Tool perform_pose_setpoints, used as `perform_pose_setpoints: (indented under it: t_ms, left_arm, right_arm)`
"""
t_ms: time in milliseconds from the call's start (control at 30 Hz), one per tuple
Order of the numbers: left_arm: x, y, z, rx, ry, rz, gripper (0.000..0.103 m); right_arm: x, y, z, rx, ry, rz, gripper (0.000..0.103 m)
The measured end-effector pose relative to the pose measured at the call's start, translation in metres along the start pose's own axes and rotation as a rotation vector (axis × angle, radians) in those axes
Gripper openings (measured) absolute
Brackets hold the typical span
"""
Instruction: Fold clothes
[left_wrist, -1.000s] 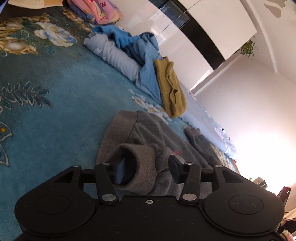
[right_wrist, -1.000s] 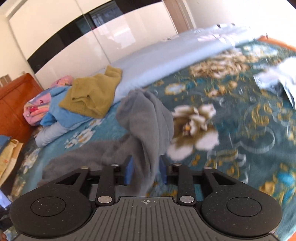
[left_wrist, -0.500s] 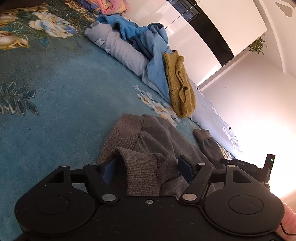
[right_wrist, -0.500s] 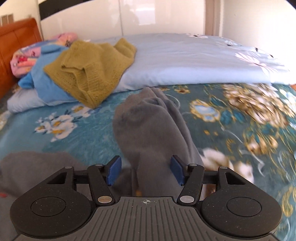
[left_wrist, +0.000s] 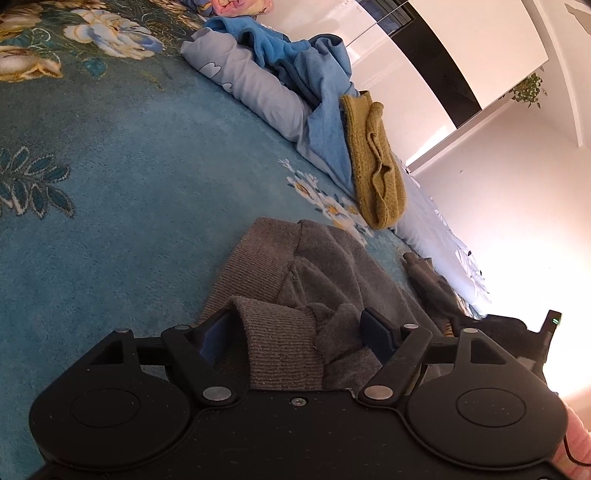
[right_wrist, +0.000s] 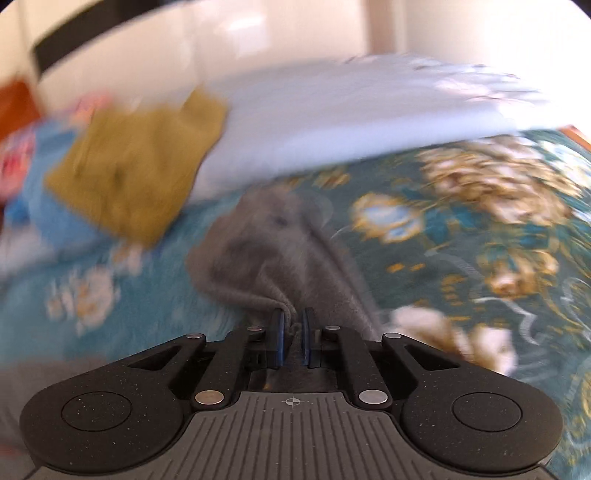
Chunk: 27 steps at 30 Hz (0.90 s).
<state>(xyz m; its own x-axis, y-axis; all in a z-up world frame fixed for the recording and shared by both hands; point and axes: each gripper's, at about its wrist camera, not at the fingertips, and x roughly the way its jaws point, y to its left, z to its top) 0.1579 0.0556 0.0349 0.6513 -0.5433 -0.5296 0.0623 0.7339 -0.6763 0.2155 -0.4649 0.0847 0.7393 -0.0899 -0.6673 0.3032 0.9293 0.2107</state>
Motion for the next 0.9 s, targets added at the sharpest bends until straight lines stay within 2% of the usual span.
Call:
perform_pose_setpoints:
  t_ms: [67,200,433,633,700,767,833,900]
  left_arm:
    - [-0.002,0.0,-0.002,-0.005,-0.006,-0.005,0.075]
    - [-0.005,-0.002,-0.009,-0.009,-0.014,-0.013,0.075]
    - [-0.011,-0.013,-0.014,-0.002,-0.017,-0.03,0.075]
    - [-0.008,-0.023,-0.016,0.007,-0.014,-0.018,0.074]
    - [-0.01,-0.027,-0.016,0.02,-0.035,-0.015,0.065]
    - [-0.014,-0.029,-0.016,0.016,-0.05,-0.008,0.028]
    - [-0.018,-0.031,-0.015,0.009,-0.064,0.0,0.014]
    - [-0.021,-0.032,-0.015,0.002,-0.078,0.007,0.013]
  right_arm:
    - [-0.03,-0.021,0.0,0.088,-0.088,0.005,0.007]
    - [-0.076,-0.079,-0.023,0.256,-0.159,-0.041,0.007]
    - [-0.137,-0.161,-0.102,0.537,-0.205,-0.127,0.006]
    - [-0.163,-0.193,-0.158,0.647,-0.198,-0.145,0.006]
    - [-0.171,-0.199,-0.166,0.673,-0.212,-0.148,0.006]
    - [-0.174,-0.206,-0.167,0.692,-0.212,-0.147,0.006]
    - [-0.177,-0.208,-0.162,0.68,-0.221,-0.137,0.006]
    - [-0.18,-0.21,-0.155,0.662,-0.231,-0.126,0.006]
